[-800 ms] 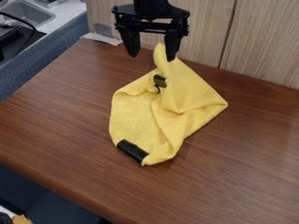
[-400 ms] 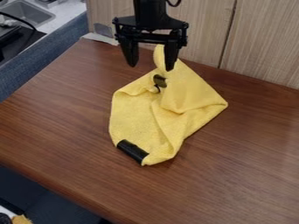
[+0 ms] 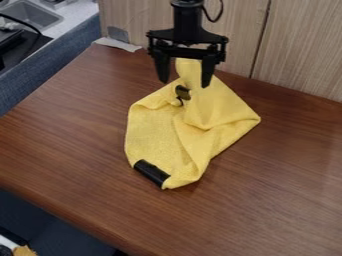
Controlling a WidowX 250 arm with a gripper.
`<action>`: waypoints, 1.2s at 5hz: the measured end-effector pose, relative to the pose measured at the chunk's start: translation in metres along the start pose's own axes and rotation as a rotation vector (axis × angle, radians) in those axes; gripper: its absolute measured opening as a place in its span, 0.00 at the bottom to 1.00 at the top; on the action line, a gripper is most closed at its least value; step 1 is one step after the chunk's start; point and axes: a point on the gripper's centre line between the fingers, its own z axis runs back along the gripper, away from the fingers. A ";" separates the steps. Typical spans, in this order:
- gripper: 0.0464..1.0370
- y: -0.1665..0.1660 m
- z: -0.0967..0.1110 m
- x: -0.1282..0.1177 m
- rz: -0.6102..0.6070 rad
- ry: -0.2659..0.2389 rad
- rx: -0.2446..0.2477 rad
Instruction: Déplier le tissu du haut
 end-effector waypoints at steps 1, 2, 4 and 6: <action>0.87 -0.009 -0.017 0.001 -0.007 0.024 0.023; 0.57 -0.010 -0.019 0.003 -0.002 0.009 0.030; 0.09 -0.007 -0.027 0.002 0.015 0.012 0.044; 0.01 0.006 -0.018 0.004 0.052 0.026 0.053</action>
